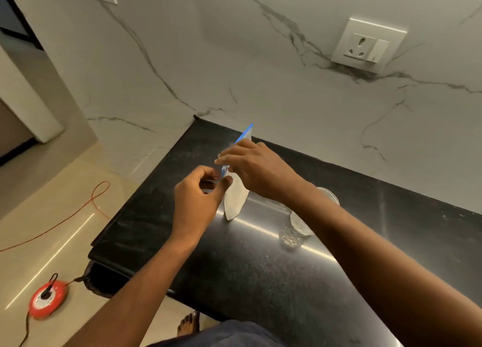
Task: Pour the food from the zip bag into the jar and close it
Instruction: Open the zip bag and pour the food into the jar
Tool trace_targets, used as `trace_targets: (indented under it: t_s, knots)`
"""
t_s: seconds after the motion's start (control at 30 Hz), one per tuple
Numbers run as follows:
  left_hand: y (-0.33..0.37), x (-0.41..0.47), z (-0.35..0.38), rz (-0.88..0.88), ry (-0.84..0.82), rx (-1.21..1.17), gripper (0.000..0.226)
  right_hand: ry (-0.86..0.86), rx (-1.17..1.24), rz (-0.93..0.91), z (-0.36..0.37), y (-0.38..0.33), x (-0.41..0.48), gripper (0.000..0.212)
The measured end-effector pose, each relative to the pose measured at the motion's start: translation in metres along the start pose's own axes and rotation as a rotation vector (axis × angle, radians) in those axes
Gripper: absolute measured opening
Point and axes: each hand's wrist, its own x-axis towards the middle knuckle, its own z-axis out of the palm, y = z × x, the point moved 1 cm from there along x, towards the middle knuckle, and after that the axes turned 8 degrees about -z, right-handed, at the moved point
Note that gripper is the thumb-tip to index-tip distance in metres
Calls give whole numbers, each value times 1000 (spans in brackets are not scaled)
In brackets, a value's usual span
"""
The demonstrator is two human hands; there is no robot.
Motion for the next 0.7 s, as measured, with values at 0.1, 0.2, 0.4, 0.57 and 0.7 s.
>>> trace_targets:
  t_s: [0.1,0.2,0.4,0.57,0.7]
  knots:
    - [-6,3,-2,27,6,29,32,-58,-72,-86,-4,3,9,38]
    - [-9,3,-3,59,16,39,39,-95,-102,-144,-13,5,12,36]
    - [-8,5,-4,157,72,82,38,-199,-144,-197,-26,9,18,38]
    - [-4,7,-6,222,98,137,43,-187,-162,-184,-28,20,20,35]
    - [-3,3,-6,241,104,146,39,-182,-182,-145,-26,41,20,34]
